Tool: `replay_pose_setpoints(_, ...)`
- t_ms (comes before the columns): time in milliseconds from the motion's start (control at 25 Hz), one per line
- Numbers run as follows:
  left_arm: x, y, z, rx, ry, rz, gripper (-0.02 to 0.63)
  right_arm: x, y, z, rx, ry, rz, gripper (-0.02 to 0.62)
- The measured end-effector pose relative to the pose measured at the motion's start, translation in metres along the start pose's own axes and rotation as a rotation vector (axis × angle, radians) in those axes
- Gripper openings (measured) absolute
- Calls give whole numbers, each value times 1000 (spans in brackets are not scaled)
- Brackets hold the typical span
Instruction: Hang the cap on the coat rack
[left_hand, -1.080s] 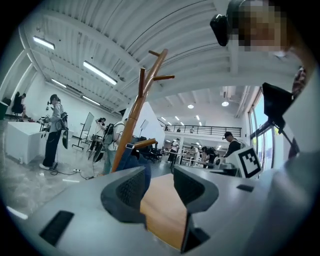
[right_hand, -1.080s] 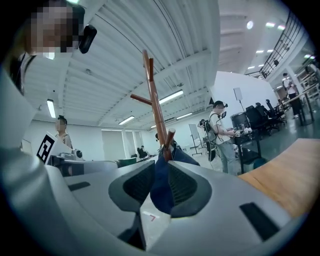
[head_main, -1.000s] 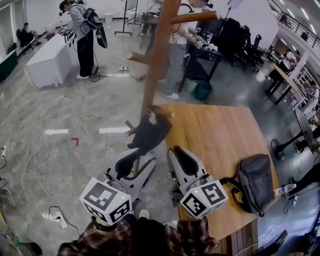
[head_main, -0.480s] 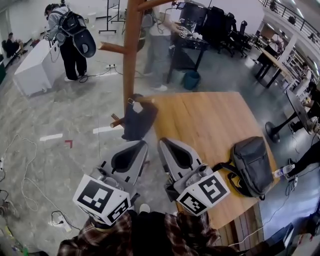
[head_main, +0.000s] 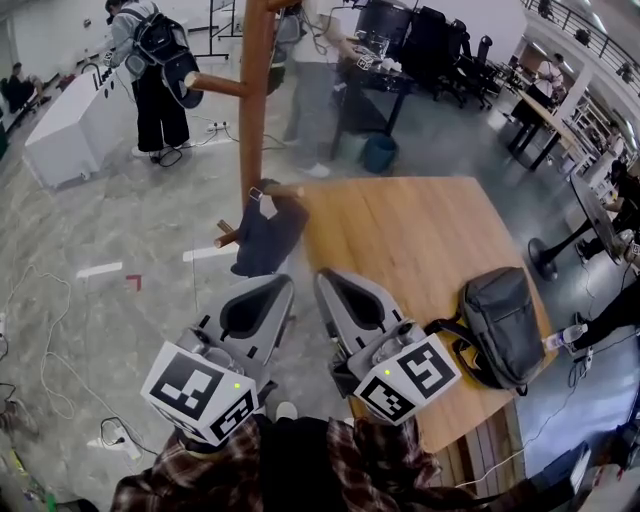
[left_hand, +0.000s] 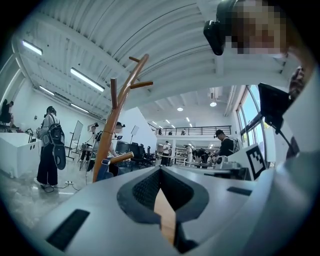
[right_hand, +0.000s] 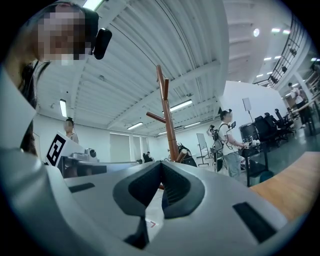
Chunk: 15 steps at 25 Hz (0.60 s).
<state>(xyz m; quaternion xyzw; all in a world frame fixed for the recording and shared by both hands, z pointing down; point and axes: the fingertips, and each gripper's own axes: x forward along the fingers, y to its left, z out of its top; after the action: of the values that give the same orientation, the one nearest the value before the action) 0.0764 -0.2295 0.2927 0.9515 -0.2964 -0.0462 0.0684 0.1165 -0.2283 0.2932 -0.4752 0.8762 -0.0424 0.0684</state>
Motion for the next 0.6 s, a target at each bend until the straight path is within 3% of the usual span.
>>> replay_pose_setpoints(600, -2, 4, -8, -12, 15, 5, 11, 2, 1, -8, 12, 23, 9, 11)
